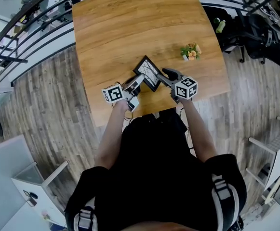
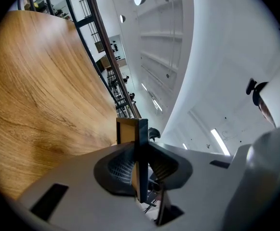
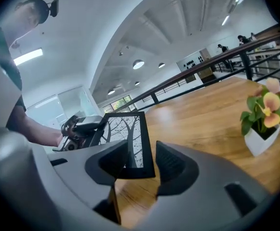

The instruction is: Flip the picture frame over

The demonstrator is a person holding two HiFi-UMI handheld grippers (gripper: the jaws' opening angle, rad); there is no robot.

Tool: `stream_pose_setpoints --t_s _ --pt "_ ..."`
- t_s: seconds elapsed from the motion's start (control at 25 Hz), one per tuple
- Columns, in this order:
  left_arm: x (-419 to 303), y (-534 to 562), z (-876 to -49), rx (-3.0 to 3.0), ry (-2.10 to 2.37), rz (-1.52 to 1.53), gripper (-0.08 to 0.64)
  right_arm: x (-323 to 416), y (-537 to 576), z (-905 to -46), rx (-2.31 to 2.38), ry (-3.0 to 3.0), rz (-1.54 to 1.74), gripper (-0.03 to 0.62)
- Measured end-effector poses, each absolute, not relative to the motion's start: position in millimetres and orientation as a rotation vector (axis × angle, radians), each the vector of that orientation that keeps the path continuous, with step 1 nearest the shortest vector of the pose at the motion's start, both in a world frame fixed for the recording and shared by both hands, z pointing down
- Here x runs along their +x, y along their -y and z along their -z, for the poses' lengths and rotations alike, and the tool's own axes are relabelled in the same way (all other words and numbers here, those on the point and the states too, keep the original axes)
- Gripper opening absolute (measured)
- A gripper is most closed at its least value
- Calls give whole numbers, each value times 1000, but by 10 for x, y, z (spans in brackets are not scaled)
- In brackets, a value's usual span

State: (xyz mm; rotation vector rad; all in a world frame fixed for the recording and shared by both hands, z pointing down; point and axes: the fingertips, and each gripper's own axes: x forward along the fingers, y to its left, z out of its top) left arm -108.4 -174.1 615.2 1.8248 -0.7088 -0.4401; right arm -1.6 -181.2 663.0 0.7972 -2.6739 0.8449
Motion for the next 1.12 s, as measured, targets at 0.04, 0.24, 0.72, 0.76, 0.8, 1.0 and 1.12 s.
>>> stream_pose_setpoints --t_s 0.04,0.24,0.72,0.76,0.8,1.0,1.12 --pt "-1090 1720 -6133 1840 693 431 95 -55 1797 -6631 770 2678 -852 186" --pt "-992 1654 -5822 1933 569 418 95 -155 1716 -6587 620 2723 -1024 181" --pt "-1031 1483 -5822 1961 401 424 95 -165 1485 -6561 389 2742 -1302 138" --pt "-1023 1480 -5828 1963 397 419 95 -165 1477 -6569 381 2739 -1319 138" --pt "-1017 1480 -5839 1964 395 413 95 -164 1471 -6584 377 2735 -1334 137" --pt "-1012 1471 -5876 1967 390 397 95 -153 1443 -6630 389 2734 -1373 126" --pt "-1011 1479 -5880 1973 407 395 95 -121 1429 -6603 417 2731 -1355 115"
